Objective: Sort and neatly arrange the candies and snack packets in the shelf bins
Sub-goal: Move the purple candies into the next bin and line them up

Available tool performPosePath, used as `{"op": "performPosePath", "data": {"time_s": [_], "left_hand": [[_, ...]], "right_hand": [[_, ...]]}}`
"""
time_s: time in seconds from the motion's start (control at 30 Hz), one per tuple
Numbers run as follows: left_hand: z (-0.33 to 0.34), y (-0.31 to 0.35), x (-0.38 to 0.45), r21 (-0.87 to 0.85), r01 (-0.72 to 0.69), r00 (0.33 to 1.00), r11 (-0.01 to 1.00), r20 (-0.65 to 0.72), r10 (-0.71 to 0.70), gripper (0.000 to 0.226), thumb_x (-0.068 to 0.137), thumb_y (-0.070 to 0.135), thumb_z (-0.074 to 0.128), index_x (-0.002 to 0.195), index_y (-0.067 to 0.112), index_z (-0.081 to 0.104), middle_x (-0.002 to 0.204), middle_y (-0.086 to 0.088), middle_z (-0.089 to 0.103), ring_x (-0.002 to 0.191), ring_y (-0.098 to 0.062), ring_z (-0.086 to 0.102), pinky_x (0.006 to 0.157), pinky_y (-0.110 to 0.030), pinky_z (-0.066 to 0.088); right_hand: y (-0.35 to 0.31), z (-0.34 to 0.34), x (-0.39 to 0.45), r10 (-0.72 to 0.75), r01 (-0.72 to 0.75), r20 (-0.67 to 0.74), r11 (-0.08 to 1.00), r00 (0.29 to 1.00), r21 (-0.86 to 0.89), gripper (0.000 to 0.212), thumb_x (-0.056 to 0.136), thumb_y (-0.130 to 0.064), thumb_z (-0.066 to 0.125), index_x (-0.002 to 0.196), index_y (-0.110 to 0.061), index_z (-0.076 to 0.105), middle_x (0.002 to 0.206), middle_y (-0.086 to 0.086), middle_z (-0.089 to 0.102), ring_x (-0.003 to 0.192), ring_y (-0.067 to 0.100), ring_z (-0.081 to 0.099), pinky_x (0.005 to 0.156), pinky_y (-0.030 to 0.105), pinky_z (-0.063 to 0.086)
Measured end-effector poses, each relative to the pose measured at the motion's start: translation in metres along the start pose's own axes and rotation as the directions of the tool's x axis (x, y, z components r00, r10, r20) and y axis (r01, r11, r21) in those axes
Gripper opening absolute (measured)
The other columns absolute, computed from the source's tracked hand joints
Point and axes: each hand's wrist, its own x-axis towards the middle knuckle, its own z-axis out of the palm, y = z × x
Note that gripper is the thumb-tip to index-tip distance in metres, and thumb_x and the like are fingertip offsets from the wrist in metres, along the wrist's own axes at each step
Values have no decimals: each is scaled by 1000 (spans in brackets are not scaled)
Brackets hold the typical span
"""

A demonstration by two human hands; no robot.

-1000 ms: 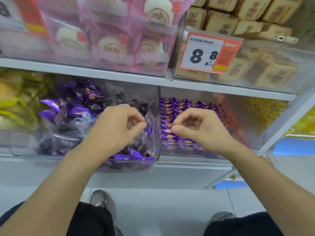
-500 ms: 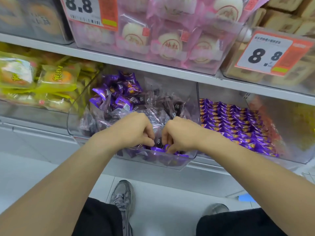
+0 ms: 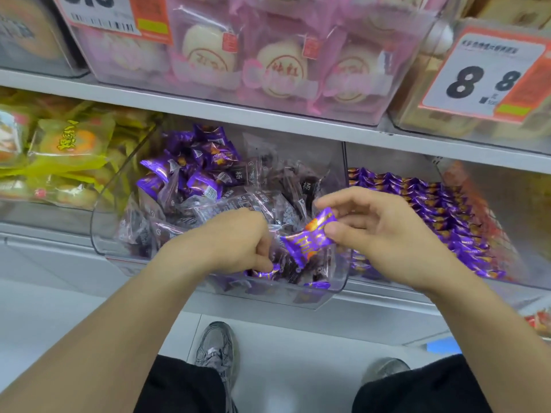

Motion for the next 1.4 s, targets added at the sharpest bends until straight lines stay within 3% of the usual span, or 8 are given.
{"op": "performPosePath", "data": {"time_s": [0.13, 0.33, 0.47, 0.77, 1.07, 1.2, 1.3, 1.4], "left_hand": [[-14, -8, -18, -422, -6, 991, 906, -125, -52, 17, 90, 27, 69, 77, 16, 67, 65, 8, 65, 56, -2, 55, 57, -15, 43], [-28, 30, -26, -913, -62, 990, 402, -109, -95, 14, 95, 2, 53, 82, -2, 49, 53, 2, 60, 50, -13, 64, 77, -41, 61], [-25, 43, -18, -961, -39, 978, 272, -92, -185, 12, 95, 12, 55, 89, 1, 54, 71, -28, 67, 61, -35, 69, 59, -35, 60], [-13, 73, -10, -991, -54, 985, 119, -73, -158, 51, 88, 40, 52, 95, -7, 69, 78, -21, 70, 56, -23, 63, 55, -30, 57], [1, 90, -2, -978, -187, 917, -93, -140, -374, 51, 55, -12, 79, 100, -2, 59, 91, -23, 74, 77, -31, 71, 74, -39, 61], [8, 96, 2, -958, -263, 881, -110, -192, -432, 45, 52, -5, 69, 93, 7, 55, 76, -16, 72, 60, -20, 65, 66, -32, 49], [11, 98, 2, -946, -304, 875, -114, -230, -426, 55, 53, -5, 72, 104, 8, 54, 84, -17, 75, 69, -24, 72, 63, -26, 58], [14, 101, 2, -949, -305, 889, -73, -257, -379, 65, 56, -3, 74, 117, 11, 56, 96, -17, 75, 82, -33, 74, 75, -34, 61]], "right_hand": [[14, -2, -5, 131, -54, -168, 914, 977, 402, 23, 89, 3, 62, 110, -5, 66, 86, 12, 73, 59, 16, 58, 57, 23, 50], [19, 0, -14, 245, -58, -222, 784, 944, 618, 36, 70, -18, 72, 102, -3, 65, 74, 11, 70, 59, 20, 55, 58, 23, 52], [21, -2, -18, 216, -4, -274, 793, 937, 609, 36, 69, -32, 87, 93, -11, 71, 80, 19, 72, 65, 25, 59, 62, 27, 53], [11, -5, -23, 215, 26, -315, 789, 924, 614, 24, 79, -21, 67, 94, -2, 63, 74, 20, 69, 60, 23, 62, 53, 29, 55], [16, -22, -23, 238, 106, -357, 683, 903, 723, 27, 76, -15, 66, 97, 1, 62, 79, 14, 70, 65, 18, 68, 60, 27, 59], [19, -27, -21, 266, 119, -353, 624, 897, 773, 31, 68, -16, 78, 93, -3, 66, 87, 20, 70, 73, 25, 72, 72, 35, 61], [20, -29, -21, 259, 140, -353, 593, 899, 793, 51, 49, -22, 94, 91, -6, 70, 94, 23, 71, 80, 29, 72, 73, 35, 60], [20, -31, -22, 270, 131, -357, 605, 894, 786, 47, 60, -16, 80, 100, -2, 62, 89, 21, 69, 75, 27, 70, 70, 32, 59]]}}
